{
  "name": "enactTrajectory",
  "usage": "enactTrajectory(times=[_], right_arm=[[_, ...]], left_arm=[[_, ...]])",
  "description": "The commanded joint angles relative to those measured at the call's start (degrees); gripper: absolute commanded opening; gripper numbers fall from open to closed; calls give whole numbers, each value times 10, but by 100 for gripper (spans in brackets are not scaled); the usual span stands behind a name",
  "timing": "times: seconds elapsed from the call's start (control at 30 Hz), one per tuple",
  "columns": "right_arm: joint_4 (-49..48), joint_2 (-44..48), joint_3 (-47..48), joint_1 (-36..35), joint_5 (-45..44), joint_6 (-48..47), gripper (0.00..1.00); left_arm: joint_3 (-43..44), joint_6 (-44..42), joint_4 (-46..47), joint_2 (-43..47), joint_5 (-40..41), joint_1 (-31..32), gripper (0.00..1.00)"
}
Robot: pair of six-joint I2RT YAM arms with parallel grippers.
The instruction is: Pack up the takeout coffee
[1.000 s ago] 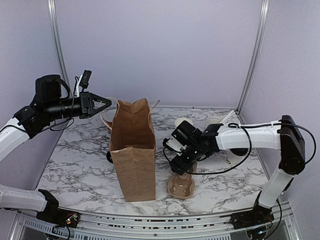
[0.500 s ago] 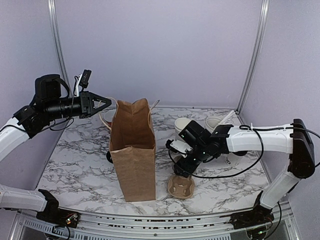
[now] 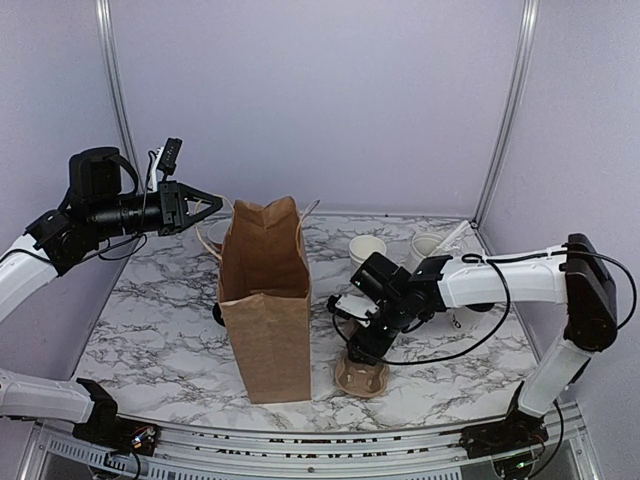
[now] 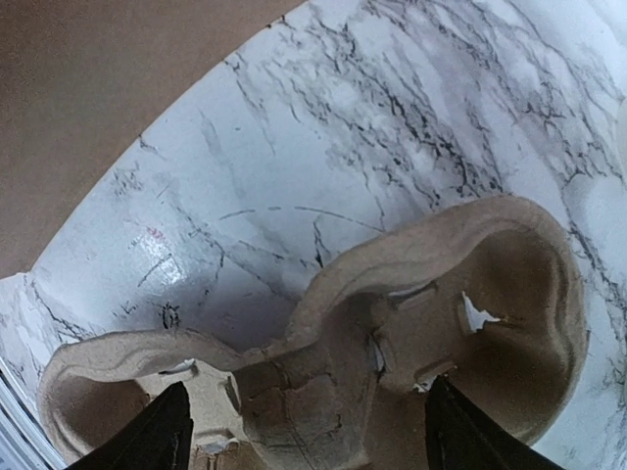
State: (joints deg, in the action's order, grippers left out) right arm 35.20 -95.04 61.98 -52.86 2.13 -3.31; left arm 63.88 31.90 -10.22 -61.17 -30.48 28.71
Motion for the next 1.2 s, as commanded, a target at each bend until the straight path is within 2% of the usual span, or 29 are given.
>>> enactTrajectory(times=[0.0, 0.3, 0.77, 0.87, 1.07, 1.17], right_arm=[[3, -18, 9, -6, 12, -4, 79], [-4, -47, 34, -12, 3, 43, 73], [28, -57, 87, -6, -26, 168, 45], [32, -51, 80, -8, -22, 164, 47], [29, -34, 56, -8, -23, 98, 62], [17, -29, 44, -8, -9, 58, 63]], left_arm=[[10, 0, -4, 3, 0, -4, 12], [10, 0, -3, 7, 0, -4, 12], [8, 0, -3, 9, 4, -4, 12], [8, 0, -2, 8, 4, -4, 12], [9, 0, -1, 4, 1, -3, 12], [8, 0, -1, 4, 1, -3, 12]])
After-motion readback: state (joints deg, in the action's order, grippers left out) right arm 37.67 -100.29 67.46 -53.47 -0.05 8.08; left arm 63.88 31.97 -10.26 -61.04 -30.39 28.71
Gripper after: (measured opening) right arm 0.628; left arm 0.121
